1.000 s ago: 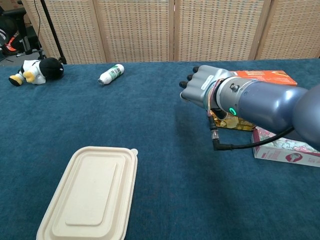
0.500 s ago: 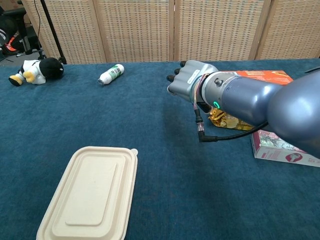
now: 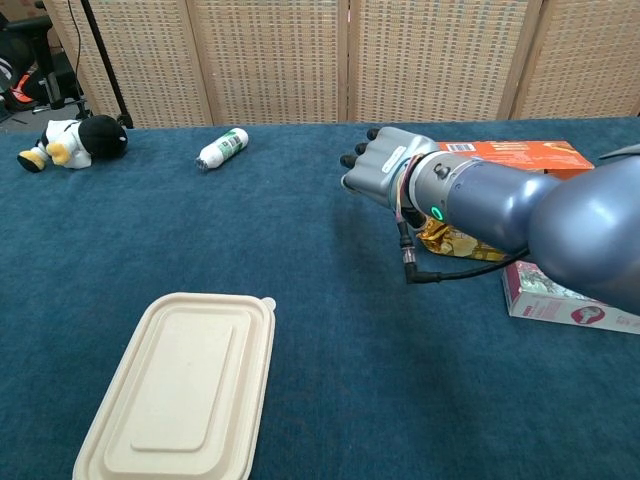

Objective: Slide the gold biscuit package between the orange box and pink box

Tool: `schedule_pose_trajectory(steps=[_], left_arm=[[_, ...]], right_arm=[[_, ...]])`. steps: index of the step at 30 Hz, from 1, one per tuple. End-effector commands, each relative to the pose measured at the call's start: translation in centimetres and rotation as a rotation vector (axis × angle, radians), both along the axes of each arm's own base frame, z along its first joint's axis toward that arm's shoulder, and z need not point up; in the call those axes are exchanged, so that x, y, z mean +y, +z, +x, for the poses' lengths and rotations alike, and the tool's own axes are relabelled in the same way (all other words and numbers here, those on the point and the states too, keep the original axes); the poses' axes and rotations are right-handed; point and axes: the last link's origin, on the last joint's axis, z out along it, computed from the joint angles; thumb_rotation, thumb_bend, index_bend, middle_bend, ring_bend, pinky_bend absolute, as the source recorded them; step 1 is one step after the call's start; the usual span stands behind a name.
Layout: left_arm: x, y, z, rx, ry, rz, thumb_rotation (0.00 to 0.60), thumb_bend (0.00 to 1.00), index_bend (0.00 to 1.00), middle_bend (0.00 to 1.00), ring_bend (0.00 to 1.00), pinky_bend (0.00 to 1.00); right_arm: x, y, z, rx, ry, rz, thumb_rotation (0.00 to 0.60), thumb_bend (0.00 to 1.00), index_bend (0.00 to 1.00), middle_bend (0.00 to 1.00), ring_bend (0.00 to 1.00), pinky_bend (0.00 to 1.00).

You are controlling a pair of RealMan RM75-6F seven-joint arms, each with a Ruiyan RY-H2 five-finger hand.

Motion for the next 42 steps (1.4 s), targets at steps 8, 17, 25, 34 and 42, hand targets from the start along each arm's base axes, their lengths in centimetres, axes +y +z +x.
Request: schedule_pose_trajectory(steps=[8,17,25,34,42], left_arm=[[-0.1,-0.1,0.1,-0.002,-0.005,-0.003,0.600,0.29,0.00,0.00,0.00,0.00],[-0.2,-0.1,0.3,-0.007,-0.010,-0.005,0.600,0.29,0.00,0.00,0.00,0.00],[-0.2,0.1,0.4,-0.017,-0.011,-0.002,0.600,0.29,0.00,0.00,0.00,0.00],[-0.3,0.1,0.6,-0.024,-0.015,-0.005,0.600,0.29,0.00,0.00,0.00,0.00],[-0.3,0.1,0.6,-0.026,-0.016,-0.006,0.600,0.29,0.00,0.00,0.00,0.00]], right_arm=[[-1.3,0.3,-0.9,0.003,-0.019,-0.018,0.600,0.31,0.17,0.00,0.00,0.00],[-1.7,0.9,-2.2,0.001,-0.037,-0.035,0.600,0.31,0.17,0.00,0.00,0.00],[-1.5,1.5,-4.0,0.012,-0.072,-0.043,0.600,0.31,0.17,0.00,0.00,0.00],[-0.6,2.1,-5.5,0.034,-0.092,-0.041,0.600,0.31,0.17,0.00,0.00,0.00],[-0.7,2.7,-6.1,0.040,-0.109,-0.054,0.600,0.31,0.17,0.00,0.00,0.00]])
